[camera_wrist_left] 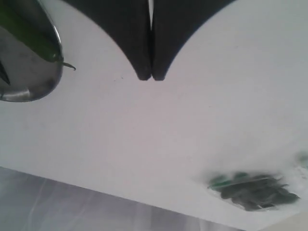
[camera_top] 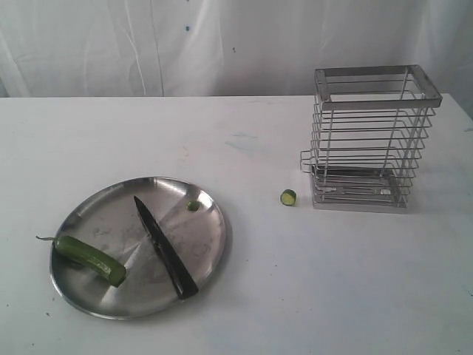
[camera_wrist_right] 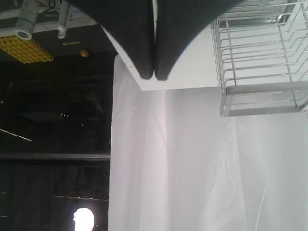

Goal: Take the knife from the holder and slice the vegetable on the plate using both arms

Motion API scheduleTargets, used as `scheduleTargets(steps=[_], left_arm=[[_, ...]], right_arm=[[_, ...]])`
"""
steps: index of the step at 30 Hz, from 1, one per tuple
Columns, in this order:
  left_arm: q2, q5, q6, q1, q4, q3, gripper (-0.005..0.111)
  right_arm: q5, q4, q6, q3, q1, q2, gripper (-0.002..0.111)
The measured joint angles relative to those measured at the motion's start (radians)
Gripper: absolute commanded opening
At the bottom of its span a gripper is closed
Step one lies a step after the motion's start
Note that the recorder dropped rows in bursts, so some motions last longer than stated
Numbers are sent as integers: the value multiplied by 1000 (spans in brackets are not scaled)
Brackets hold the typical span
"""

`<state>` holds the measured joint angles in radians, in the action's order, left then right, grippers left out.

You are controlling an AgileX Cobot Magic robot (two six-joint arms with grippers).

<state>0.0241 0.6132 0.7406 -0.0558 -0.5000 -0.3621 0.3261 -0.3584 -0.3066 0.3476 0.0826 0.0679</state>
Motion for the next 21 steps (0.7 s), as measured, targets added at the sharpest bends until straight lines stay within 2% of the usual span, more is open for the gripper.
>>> scheduleTargets(steps=[4, 9, 13, 16, 17, 19, 20, 21], left_arm=[[6, -189, -2, 0, -47, 123, 0], [13, -124, 34, 0, 51, 156, 0], [13, -156, 90, 0, 131, 159, 0], [13, -237, 246, 0, 381, 159, 0], [13, -292, 383, 0, 655, 159, 0], [13, -347, 415, 0, 869, 159, 0], [13, -357, 382, 0, 867, 159, 0], [13, -355, 249, 0, 804, 159, 0]], right_arm=[[-155, -17, -11, -125, -2, 59, 0], [-195, -5, -34, -237, -2, 176, 0], [-247, 21, -83, -265, -2, 200, 0], [-286, 38, -108, -265, -2, 202, 0], [-290, 42, -114, -265, -2, 202, 0], [-294, 42, -117, -265, -2, 202, 0], [-296, 42, -117, -265, -2, 202, 0], [-296, 42, -118, -265, -2, 202, 0]])
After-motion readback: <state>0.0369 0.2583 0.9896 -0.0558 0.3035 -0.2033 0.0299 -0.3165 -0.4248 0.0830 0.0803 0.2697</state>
